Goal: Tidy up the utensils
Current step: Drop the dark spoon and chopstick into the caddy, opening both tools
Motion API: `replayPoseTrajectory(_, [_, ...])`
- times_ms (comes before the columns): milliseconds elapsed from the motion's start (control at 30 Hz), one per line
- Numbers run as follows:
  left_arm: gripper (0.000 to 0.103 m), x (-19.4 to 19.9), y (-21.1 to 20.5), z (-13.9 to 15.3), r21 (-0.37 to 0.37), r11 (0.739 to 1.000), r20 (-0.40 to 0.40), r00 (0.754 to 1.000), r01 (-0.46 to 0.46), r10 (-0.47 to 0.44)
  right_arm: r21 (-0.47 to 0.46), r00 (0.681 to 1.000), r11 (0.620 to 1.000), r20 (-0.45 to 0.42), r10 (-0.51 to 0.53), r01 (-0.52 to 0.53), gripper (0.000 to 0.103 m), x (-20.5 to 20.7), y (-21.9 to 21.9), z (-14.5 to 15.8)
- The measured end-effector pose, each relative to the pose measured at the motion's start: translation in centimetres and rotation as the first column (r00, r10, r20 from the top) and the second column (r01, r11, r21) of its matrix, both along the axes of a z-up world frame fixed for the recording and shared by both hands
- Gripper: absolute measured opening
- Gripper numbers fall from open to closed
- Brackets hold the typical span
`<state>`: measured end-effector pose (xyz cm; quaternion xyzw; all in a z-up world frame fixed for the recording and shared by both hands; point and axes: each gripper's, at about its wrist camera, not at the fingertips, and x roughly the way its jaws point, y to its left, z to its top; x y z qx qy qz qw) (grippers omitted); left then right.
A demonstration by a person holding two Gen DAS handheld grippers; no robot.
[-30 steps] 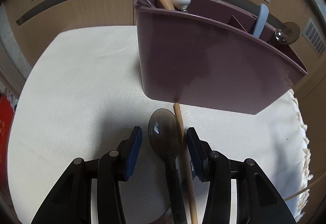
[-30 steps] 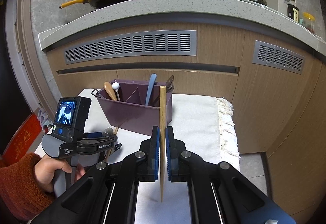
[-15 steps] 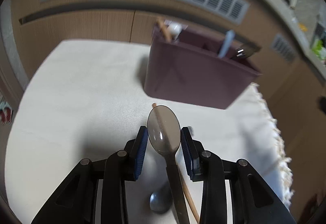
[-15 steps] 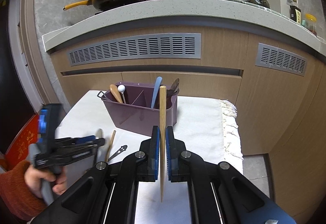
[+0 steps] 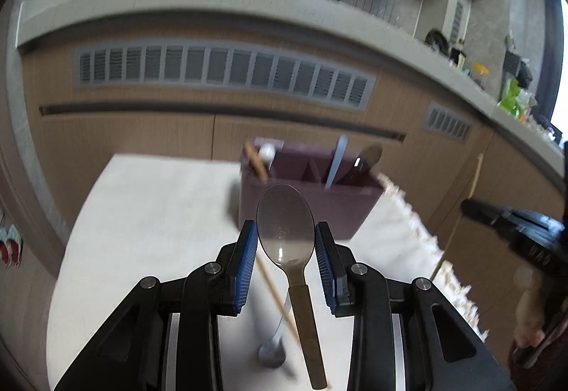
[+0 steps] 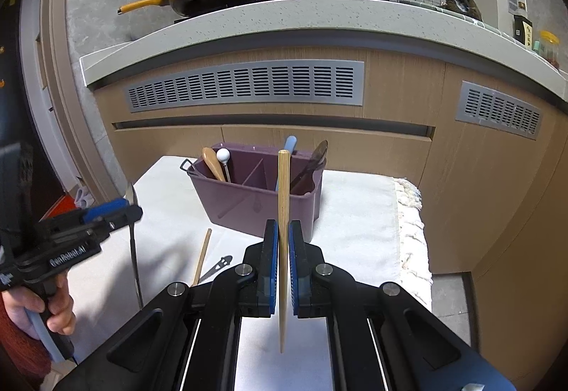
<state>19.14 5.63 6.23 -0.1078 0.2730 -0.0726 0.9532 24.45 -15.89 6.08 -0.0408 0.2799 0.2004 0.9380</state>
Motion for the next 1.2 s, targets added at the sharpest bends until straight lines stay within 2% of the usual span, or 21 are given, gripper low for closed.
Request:
replayPoseTrajectory(67, [0.034, 0.5, 0.2, 2.3, -0.019, 1.0, 0.046, 0.999, 0.017, -0.016, 0.008, 1.0, 1.0, 0.024, 0.007, -0.007, 0.005, 0.5, 0.1, 1.2])
replayPoseTrajectory(133, [0.034, 1.3, 0.6, 5.9, -0.039, 0.999, 0.139, 0.99, 0.034, -0.028, 0.023, 0.997, 1.0, 0.075, 0.008, -0.009, 0.005, 1.0, 0.2, 3.5])
replayPoseTrajectory(200, [0.034, 1.9, 0.8, 8.8, -0.046, 0.998, 0.227, 0.973, 0.049, -0.038, 0.045, 0.989, 0.999, 0.146, 0.003, -0.01, 0.005, 1.4, 0.4, 6.5])
replayPoseTrajectory(300, [0.034, 3.4, 0.8, 12.2, -0.003, 1.0, 0.376, 0.927, 0.01, -0.008, 0.076, 0.959, 0.997, 0.284, -0.005, -0.017, 0.005, 2.3, 0.9, 11.3])
replayPoseTrajectory(400, [0.034, 5.5, 0.9, 13.0, 0.009, 1.0, 0.436, 0.9, -0.003, -0.001, 0.101, 0.942, 0.995, 0.335, -0.015, -0.021, 0.005, 3.9, 1.6, 13.3])
replayPoseTrajectory(500, [0.034, 7.9, 1.1, 11.5, 0.002, 1.0, 0.46, 0.888, -0.029, 0.025, 0.123, 0.934, 0.992, 0.355, -0.042, -0.002, 0.005, 6.3, 2.6, 13.4])
replayPoseTrajectory(600, [0.034, 10.7, 1.4, 8.4, -0.036, 0.999, 0.43, 0.902, -0.03, 0.043, 0.14, 0.952, 0.99, 0.303, -0.048, 0.005, 0.005, 8.7, 3.5, 11.2])
replayPoseTrajectory(667, [0.036, 12.7, 1.6, 5.3, -0.055, 0.998, 0.375, 0.926, -0.021, 0.04, 0.121, 0.966, 0.993, 0.253, -0.047, 0.017, 0.006, 10.3, 4.0, 8.7])
replayPoseTrajectory(733, [0.038, 15.1, 1.6, 1.3, -0.049, 0.999, 0.222, 0.975, 0.007, 0.004, 0.079, 0.988, 0.997, 0.157, -0.01, -0.003, 0.006, 11.8, 4.4, 5.3])
replayPoseTrajectory(800, [0.038, 16.1, 1.9, -0.9, -0.053, 0.998, 0.113, 0.993, 0.025, -0.019, 0.057, 0.998, 0.998, 0.059, 0.02, -0.023, 0.006, 12.8, 4.4, 2.7])
replayPoseTrajectory(833, [0.038, 15.9, 2.4, -1.5, -0.083, 0.996, 0.084, 0.996, 0.018, -0.011, 0.06, 0.999, 0.998, 0.008, 0.035, -0.036, 0.006, 13.0, 4.1, 1.2])
replayPoseTrajectory(900, [0.038, 14.6, 3.7, -1.7, -0.149, 0.989, 0.072, 0.997, 0.005, 0.005, 0.072, 0.999, 0.997, -0.036, 0.036, -0.034, 0.006, 12.7, 3.3, -0.3])
replayPoseTrajectory(933, [0.039, 13.8, 4.0, -1.5, -0.155, 0.988, 0.062, 0.998, -0.009, 0.019, 0.07, 0.998, 0.997, -0.053, 0.024, -0.02, 0.006, 12.2, 2.8, -1.2])
replayPoseTrajectory(1067, [0.039, 10.3, 4.7, -1.5, -0.088, 0.994, 0.016, 0.998, -0.063, 0.065, -0.001, 0.995, 0.999, -0.095, 0.033, -0.033, 0.009, 9.9, 2.4, -3.7])
replayPoseTrajectory(1200, [0.04, 6.3, 5.5, -2.9, -0.067, 0.991, -0.026, 0.993, -0.118, 0.116, -0.088, 0.991, 0.993, -0.112, 0.074, -0.084, 0.01, 7.4, 3.3, -5.6])
